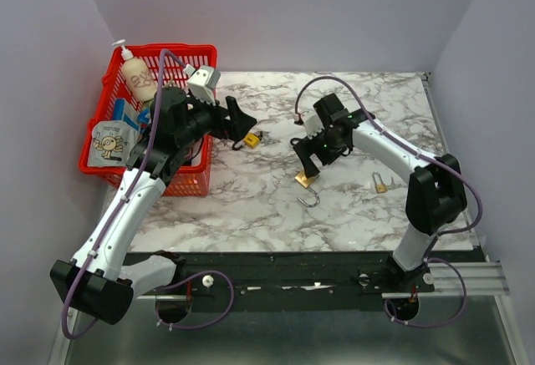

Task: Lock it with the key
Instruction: Pick up the lock from the center of the board.

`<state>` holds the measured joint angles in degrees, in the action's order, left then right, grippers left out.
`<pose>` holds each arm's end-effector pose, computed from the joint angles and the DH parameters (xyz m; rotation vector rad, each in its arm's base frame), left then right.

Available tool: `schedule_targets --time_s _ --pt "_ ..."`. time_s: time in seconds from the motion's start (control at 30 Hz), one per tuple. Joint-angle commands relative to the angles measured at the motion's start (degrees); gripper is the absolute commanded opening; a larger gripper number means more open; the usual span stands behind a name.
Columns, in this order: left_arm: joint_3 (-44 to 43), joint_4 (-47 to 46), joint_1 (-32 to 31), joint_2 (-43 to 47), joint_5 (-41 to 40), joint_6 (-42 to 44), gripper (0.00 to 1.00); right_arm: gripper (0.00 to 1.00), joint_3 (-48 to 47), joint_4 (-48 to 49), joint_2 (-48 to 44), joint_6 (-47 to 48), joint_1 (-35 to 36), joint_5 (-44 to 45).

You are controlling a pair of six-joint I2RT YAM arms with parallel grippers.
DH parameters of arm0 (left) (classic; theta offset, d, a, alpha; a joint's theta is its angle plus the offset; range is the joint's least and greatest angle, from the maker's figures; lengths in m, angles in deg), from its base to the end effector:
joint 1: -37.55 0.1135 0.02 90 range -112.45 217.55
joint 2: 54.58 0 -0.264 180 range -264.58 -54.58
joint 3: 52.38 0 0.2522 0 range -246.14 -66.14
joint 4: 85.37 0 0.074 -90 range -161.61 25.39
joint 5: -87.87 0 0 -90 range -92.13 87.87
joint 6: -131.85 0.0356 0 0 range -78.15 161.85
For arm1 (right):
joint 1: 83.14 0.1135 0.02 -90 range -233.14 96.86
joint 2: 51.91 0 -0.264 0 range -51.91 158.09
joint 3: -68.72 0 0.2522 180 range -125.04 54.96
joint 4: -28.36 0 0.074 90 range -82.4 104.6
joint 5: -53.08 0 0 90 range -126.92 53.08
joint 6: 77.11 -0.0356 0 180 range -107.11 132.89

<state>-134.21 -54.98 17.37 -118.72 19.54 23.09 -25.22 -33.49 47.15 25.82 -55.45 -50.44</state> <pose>0.2297 -0.0984 0.4042 0.3030 1.8280 -0.8187 0.3107 0.1725 0.2517 -1.0157 2.5532 0.3948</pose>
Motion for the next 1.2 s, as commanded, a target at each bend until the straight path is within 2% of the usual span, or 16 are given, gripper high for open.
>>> schedule_targets --time_s 0.0,0.27,0.9,1.17 --pt "-1.1 -0.01 0.5 0.24 1.8 -1.63 0.99 1.0 0.38 2.74 4.55 -3.26 2.46 7.44" --pt "0.39 -1.42 0.85 0.86 2.06 -2.77 0.99 1.0 -1.99 4.76 11.05 -4.49 4.75 8.86" --pt "1.63 -3.09 0.94 0.77 2.24 -3.91 0.99 0.99 -4.37 6.35 17.83 -6.07 7.83 12.54" --pt "2.07 -3.35 1.02 0.51 2.23 -4.09 0.99 0.92 -2.61 5.91 18.62 -8.0 8.27 11.77"
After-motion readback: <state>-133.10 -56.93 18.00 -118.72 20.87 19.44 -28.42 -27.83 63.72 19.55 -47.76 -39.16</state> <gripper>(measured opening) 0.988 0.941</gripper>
